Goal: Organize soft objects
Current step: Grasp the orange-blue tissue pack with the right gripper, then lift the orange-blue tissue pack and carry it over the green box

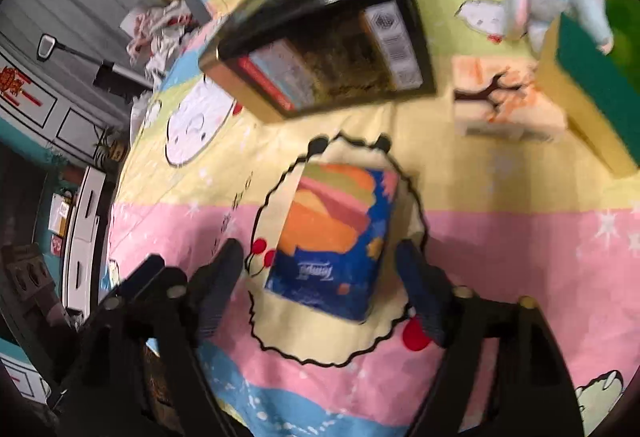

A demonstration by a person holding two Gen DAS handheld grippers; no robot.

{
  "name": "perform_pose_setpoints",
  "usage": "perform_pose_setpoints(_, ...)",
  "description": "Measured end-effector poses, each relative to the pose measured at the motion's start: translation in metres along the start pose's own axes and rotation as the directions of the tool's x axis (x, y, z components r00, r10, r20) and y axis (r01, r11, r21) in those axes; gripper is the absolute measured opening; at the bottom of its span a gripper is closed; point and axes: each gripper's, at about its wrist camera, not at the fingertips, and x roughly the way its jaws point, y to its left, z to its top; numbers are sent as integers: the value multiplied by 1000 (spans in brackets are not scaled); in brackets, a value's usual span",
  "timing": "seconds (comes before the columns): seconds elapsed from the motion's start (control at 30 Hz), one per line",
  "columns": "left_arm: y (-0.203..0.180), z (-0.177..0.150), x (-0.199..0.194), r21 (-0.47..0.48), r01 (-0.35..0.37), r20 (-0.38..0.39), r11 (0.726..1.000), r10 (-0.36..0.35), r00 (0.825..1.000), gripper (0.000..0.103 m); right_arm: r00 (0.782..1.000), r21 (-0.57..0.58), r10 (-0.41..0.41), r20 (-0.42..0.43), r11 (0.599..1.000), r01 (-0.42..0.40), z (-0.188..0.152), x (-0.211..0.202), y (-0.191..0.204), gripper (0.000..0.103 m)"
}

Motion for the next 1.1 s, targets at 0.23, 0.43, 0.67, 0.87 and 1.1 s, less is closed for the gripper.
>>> perform_pose_setpoints(0.23,-20,-1,10,19,114,-47,993,-113,993,81,995,50,87,49,995,-90,5,-14,-15,67)
perform_pose_setpoints(0.43,-48,-4,29,50,180,-121,982,-173,978,70,996,68,86,8,994,-86,1,-7,-22,50)
perform_pose_setpoints(0.67,-61,-6,47,37,242,-166,970,-232,958,59,994,109,106,-16,989,-104,1,-1,-32,48)
perform_pose_setpoints(0.87,-71,-2,47,69,281,-152,957,-269,951,44,993,111,114,-16,988,-112,2,1,-34,41)
perform_pose_setpoints(1.1,-103,9,34,159,340,-110,927,-325,939,44,992,87,34,120,995,-45,6,-40,-35,39)
